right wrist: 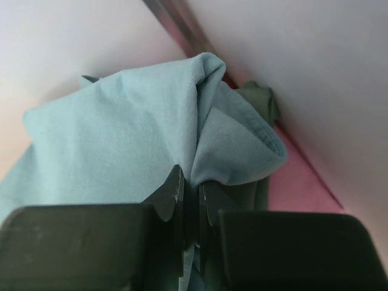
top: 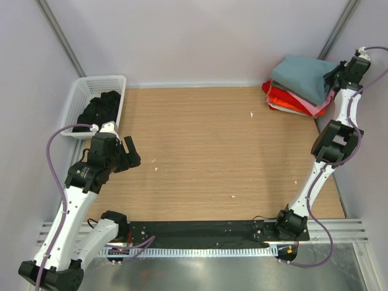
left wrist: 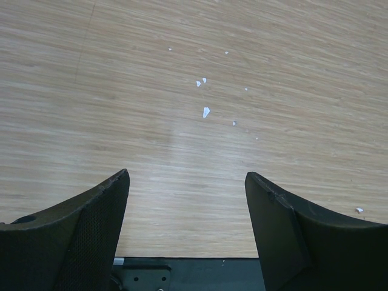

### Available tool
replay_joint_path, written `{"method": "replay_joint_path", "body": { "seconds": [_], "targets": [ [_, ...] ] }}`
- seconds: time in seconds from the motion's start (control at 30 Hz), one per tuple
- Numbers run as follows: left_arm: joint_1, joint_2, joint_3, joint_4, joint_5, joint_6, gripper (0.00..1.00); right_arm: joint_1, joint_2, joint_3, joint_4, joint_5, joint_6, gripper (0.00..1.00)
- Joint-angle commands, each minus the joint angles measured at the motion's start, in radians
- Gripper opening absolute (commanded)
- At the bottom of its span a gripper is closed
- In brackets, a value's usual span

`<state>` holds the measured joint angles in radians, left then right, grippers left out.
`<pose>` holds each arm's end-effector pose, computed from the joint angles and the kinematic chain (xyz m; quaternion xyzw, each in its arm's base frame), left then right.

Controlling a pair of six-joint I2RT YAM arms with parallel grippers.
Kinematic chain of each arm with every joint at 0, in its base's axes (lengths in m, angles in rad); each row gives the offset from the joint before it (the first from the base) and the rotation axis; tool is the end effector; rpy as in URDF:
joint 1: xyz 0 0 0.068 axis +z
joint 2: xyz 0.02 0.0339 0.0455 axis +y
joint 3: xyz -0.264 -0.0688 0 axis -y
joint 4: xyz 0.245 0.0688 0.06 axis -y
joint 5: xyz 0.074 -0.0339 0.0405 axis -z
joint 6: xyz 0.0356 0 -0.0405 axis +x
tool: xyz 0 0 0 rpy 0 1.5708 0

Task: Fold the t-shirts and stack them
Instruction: Neatly place the folded tshirt to the corner, then reset both grippers

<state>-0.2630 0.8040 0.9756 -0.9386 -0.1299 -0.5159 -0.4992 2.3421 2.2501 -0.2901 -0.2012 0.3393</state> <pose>0.1428 -0.0337 0.3287 -0.1410 0.9078 -0.0929 0.3838 0.4903 -0.2592 0.2994 0.2842 0.7758 0.0384 0.5620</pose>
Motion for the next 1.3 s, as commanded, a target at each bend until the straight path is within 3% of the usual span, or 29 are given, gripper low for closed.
{"method": "replay_joint_path", "body": {
  "seconds": [0.0,0.3,0.33,0.37,0.43,0.47,0.53,0.57,0.77,1.13,1.27],
  "targets": [
    [0.005,-0.022,-0.002,0.034,0.001,-0.001,0.78,-0.213,0.005,-0.021,0.088,0.471,0.165,0.08],
    [0.005,-0.012,0.0,0.027,-0.014,-0.006,0.78,-0.203,0.011,-0.044,0.198,0.586,0.104,0.18],
    [0.005,-0.009,0.0,0.027,-0.014,-0.006,0.78,-0.203,0.008,-0.047,0.207,0.604,0.096,0.23],
    [0.005,-0.006,0.0,0.027,-0.013,-0.006,0.78,-0.202,0.006,-0.046,0.207,0.609,0.089,0.33],
    [0.007,-0.005,0.002,0.027,-0.013,-0.006,0.78,-0.203,0.003,-0.043,0.191,0.625,0.083,0.42],
    [0.007,-0.005,0.0,0.027,-0.011,-0.006,0.78,-0.203,-0.004,-0.053,0.187,0.649,0.086,0.53],
    [0.007,-0.006,0.002,0.026,-0.011,-0.006,0.78,-0.203,-0.018,-0.072,0.181,0.669,0.087,0.61],
    [0.008,-0.009,0.0,0.027,-0.013,-0.006,0.78,-0.205,-0.027,-0.093,0.174,0.686,0.096,0.71],
    [0.007,-0.028,-0.003,0.032,-0.013,-0.006,0.79,-0.228,-0.161,-0.272,0.212,0.677,0.138,0.93],
    [-0.005,-0.066,-0.005,0.035,-0.017,-0.009,0.79,-0.378,-0.446,-0.567,0.25,0.606,0.277,0.98],
    [-0.021,-0.075,-0.005,0.034,-0.027,-0.012,0.79,-0.398,-0.59,-0.731,0.342,0.498,0.345,0.97]
  ]
}}
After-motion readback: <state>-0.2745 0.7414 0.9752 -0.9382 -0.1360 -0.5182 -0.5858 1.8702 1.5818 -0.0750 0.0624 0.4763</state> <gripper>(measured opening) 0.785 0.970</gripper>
